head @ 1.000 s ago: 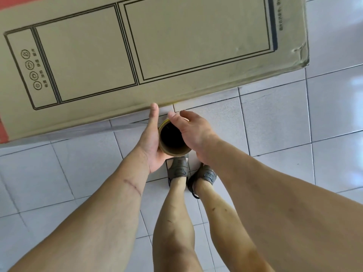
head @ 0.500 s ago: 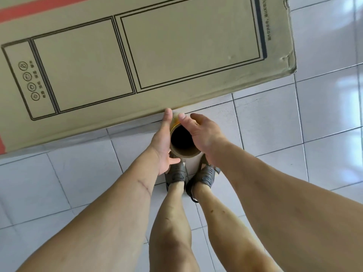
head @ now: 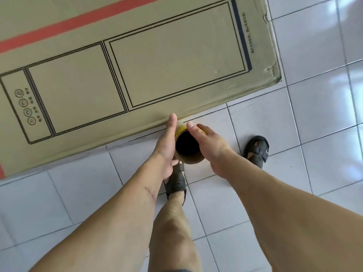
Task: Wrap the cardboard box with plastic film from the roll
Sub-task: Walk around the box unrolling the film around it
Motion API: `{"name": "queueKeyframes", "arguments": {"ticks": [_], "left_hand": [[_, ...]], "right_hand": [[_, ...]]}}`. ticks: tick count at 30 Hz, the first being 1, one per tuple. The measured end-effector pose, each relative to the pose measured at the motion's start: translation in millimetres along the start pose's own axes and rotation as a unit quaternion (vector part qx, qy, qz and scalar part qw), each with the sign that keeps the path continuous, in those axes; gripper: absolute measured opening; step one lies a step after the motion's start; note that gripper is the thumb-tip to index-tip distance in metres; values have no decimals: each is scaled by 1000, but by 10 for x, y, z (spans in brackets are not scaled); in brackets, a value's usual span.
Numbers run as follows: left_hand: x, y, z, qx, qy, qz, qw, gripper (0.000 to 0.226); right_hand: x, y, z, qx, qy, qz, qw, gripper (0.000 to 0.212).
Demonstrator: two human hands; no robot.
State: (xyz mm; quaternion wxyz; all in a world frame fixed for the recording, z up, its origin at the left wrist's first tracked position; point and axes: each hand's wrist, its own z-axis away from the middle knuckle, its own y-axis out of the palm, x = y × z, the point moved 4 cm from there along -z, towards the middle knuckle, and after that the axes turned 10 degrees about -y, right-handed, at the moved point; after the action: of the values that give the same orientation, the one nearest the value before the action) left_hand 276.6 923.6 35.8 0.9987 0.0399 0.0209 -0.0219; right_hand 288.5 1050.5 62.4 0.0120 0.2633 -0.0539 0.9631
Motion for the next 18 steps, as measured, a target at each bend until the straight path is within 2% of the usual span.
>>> {"name": "queueKeyframes", "arguments": {"ticks": [4, 7, 10, 12, 14, 18], "left_hand": [[-152, 178, 10, 50, -29, 10, 998, 129], [-99, 279, -17, 61, -38, 14, 997, 117], [-49, 334, 12, 15, -25, -30, 999, 124], [-100, 345, 19, -41, 6, -24, 999, 107], [-155, 408, 2, -34, 8, -9, 999, 93], [-134, 593, 12, 28, -20, 43, 998, 109]], "right_hand": [[-17, -108, -61, -17, -10, -26, 999, 95], [45, -252, -95, -20, -32, 16, 999, 74], [71, -346, -98, -14, -30, 26, 999, 65], [77, -363, -82, -10, -20, 1, 1000, 61], [84, -384, -83, -5, -16, -24, 1000, 54], [129, -538, -116, -9, -38, 3, 999, 51]]}}
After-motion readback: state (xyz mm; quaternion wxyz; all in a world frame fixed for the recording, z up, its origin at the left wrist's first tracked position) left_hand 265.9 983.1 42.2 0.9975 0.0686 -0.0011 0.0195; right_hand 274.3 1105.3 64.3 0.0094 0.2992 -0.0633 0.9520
